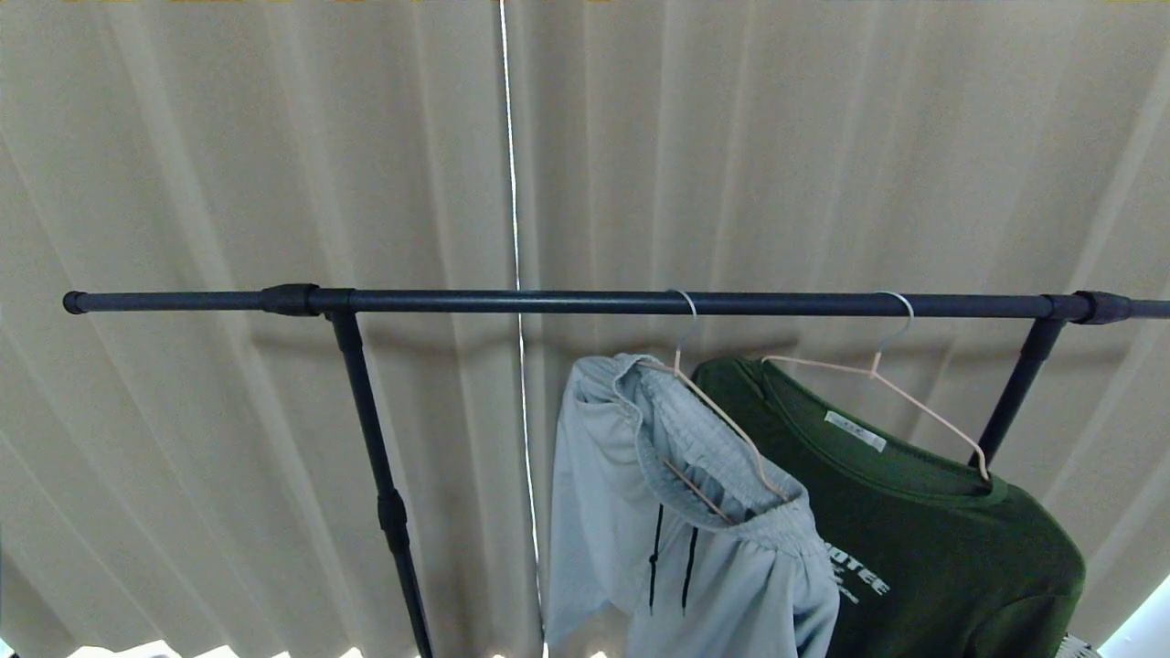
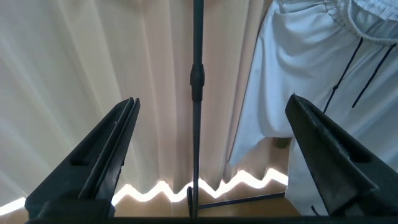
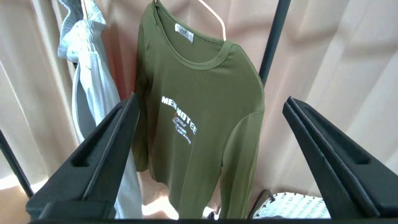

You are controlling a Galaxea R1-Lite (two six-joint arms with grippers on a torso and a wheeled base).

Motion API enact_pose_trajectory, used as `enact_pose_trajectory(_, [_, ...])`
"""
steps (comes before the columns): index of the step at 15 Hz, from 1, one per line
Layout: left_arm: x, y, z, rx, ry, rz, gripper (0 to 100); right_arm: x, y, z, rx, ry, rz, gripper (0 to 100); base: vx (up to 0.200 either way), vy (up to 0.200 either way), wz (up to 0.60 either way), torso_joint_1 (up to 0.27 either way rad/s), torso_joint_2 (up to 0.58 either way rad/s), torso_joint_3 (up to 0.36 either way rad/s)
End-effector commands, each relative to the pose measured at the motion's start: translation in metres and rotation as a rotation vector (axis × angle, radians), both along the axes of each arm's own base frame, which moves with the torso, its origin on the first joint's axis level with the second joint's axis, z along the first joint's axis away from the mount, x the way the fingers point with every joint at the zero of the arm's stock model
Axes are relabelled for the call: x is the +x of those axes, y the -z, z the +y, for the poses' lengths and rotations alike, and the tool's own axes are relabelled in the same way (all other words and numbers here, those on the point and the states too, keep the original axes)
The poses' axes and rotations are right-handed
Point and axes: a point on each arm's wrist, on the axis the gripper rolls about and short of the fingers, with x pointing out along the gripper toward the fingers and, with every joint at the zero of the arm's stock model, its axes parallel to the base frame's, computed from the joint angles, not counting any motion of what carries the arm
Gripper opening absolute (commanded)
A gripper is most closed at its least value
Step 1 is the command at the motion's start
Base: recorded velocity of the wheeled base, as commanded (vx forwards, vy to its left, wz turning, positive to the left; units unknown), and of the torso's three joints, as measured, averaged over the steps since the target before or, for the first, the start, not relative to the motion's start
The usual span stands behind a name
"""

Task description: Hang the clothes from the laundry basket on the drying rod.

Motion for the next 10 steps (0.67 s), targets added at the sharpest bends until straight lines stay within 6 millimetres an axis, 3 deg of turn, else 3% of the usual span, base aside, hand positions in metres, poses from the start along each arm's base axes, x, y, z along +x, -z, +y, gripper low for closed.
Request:
enact_pose_trajectory(1, [0.0001, -0.0001, 0.0, 0.0, 0.0, 0.001, 100, -0.0001, 0.0002, -0.0001, 0.004, 0.003, -0.001, 100, 0.0, 0.0, 0.0, 0.0, 0.0, 0.0])
enact_pose_trajectory(10, [0.0001, -0.0001, 0.0, 0.0, 0.0, 0.001, 100, 0.0, 0.0002, -0.0004, 0.007, 0.019, -0.001, 100, 0.0, 0.0, 0.0, 0.0, 0.0, 0.0])
